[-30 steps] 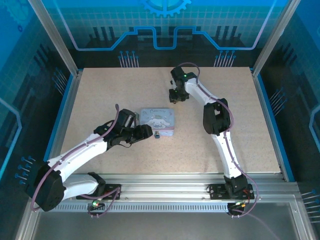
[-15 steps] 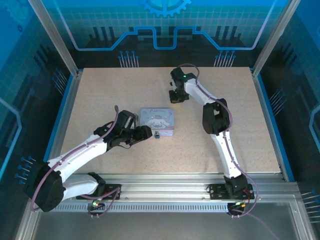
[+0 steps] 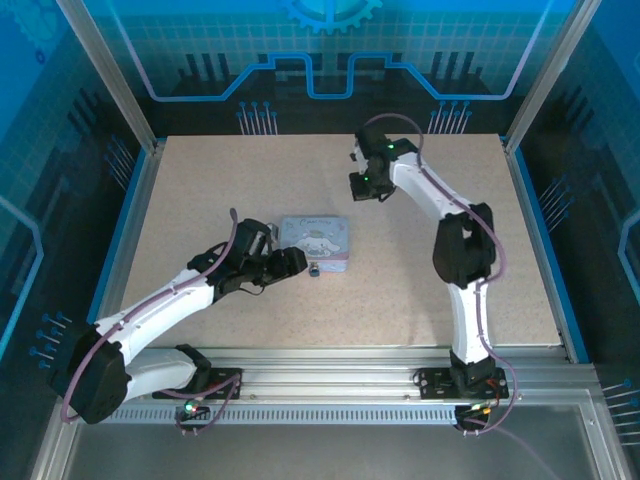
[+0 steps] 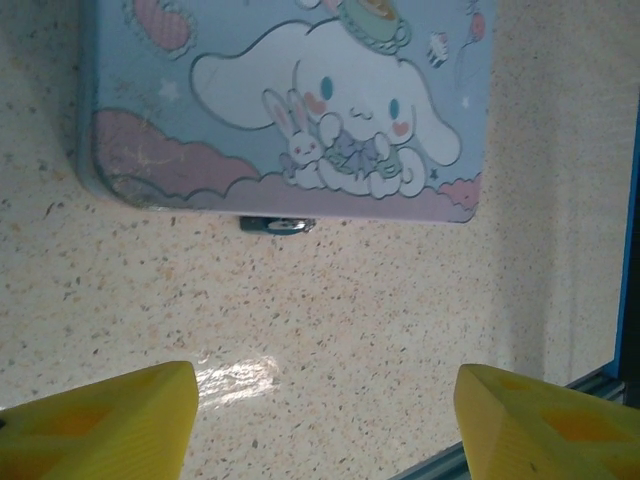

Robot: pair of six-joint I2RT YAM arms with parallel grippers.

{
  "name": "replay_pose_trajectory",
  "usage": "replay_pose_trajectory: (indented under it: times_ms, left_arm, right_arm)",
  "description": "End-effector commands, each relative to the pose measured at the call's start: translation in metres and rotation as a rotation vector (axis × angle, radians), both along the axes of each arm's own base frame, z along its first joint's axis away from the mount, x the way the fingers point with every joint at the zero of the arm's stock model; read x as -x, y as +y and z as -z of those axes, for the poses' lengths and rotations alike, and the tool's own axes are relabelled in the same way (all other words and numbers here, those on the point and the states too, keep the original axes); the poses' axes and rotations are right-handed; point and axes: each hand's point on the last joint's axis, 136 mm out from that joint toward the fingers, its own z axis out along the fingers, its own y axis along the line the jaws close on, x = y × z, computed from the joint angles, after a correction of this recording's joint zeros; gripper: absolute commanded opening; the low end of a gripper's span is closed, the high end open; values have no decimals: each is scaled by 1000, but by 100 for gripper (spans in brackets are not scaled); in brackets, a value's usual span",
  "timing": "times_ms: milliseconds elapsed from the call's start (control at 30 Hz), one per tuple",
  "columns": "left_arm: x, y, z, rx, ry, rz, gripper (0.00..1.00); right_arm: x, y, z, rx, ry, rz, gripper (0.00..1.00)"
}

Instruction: Unlock a padlock with a key

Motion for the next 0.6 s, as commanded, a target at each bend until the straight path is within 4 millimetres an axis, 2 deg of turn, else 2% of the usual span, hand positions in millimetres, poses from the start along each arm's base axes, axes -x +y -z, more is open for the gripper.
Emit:
replay_pose_trajectory:
  times_ms: [0,133,267,400,567]
  left_arm:
    - [-19,-9,-34,48,-119,27,72]
    - [-37,-13,-52,163,-162,24,78]
    - [-55,-16,-75,246,-225,37,80]
    - [-65,-23,-101,291,-311,91,93]
    - [-71,-35,-129,360,-410,164,92]
  right_arm:
    - [20,3,-36,-25,-63,-57,0]
    - [47,4,-62,-77,-91,-112,0]
    - [78,12,-84,-166,-102,-191,0]
    - [109,23,-103,-280,-106,-281,0]
    - [142,34,-119,-398,-99,-353,0]
